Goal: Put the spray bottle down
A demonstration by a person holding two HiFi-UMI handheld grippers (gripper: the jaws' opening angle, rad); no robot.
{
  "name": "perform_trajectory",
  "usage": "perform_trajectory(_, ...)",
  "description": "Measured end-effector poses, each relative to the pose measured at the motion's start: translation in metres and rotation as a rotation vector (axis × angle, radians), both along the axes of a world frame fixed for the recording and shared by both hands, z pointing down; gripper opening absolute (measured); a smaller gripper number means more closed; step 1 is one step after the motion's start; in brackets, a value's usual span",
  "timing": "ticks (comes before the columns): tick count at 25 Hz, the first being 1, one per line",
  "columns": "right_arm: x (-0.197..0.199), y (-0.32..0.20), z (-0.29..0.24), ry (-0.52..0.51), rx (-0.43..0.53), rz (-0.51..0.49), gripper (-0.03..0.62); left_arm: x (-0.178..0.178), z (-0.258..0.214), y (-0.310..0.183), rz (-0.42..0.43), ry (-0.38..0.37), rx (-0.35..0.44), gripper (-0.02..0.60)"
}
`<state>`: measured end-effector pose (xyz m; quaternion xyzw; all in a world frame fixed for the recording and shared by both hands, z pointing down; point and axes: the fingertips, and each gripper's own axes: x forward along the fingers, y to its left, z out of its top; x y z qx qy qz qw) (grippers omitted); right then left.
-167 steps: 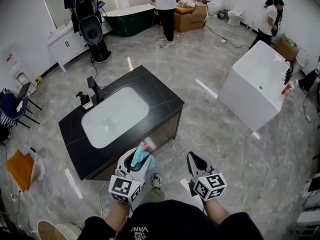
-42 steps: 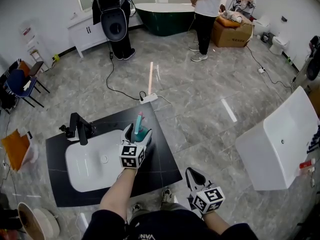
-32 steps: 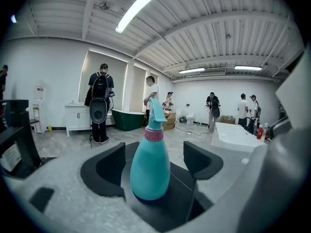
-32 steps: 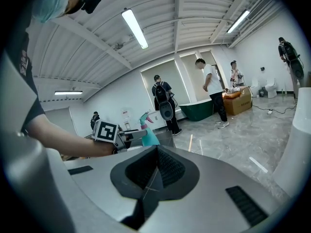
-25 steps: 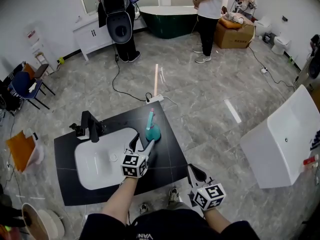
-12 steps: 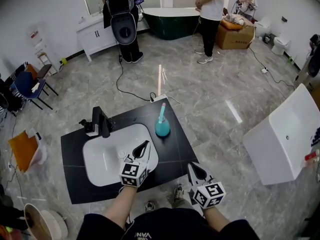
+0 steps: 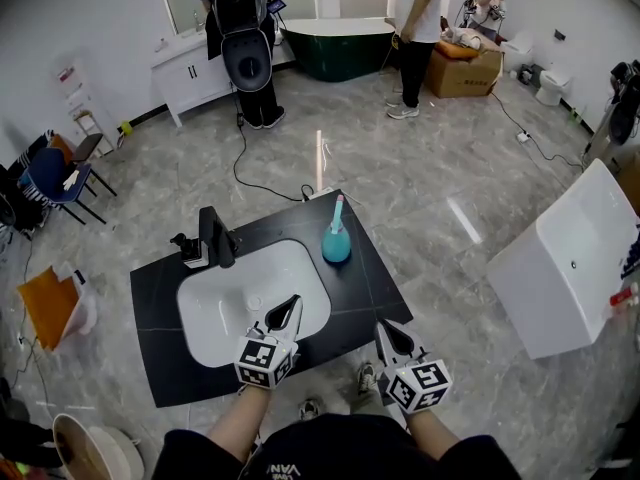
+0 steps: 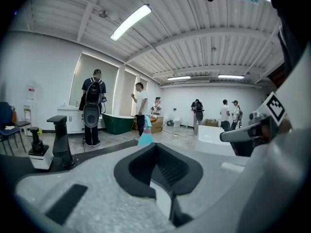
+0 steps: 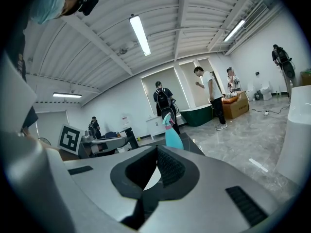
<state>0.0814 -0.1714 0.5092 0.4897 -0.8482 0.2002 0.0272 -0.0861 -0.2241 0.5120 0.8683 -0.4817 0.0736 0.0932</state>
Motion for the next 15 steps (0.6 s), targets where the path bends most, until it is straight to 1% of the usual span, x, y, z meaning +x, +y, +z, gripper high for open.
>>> perform_trajectory(5,-0.017,0.014,0.000,0.009,0.005,0.005,-0.002,-0.013,-0.004,0.029,0.032,0.026,-0.011,0.011)
perform_trajectory(9,-0.030,0.027,0.001,0.017,-0.001,0.008,-0.002,-0.020,-0.009,0.050,0.073,0.013,-0.011,0.011)
perform_trajectory(15,-0.046,0.041,0.002,0.026,0.003,0.012,-0.002,-0.040,-0.018,0.073,0.091,0.012,0.014,0.011)
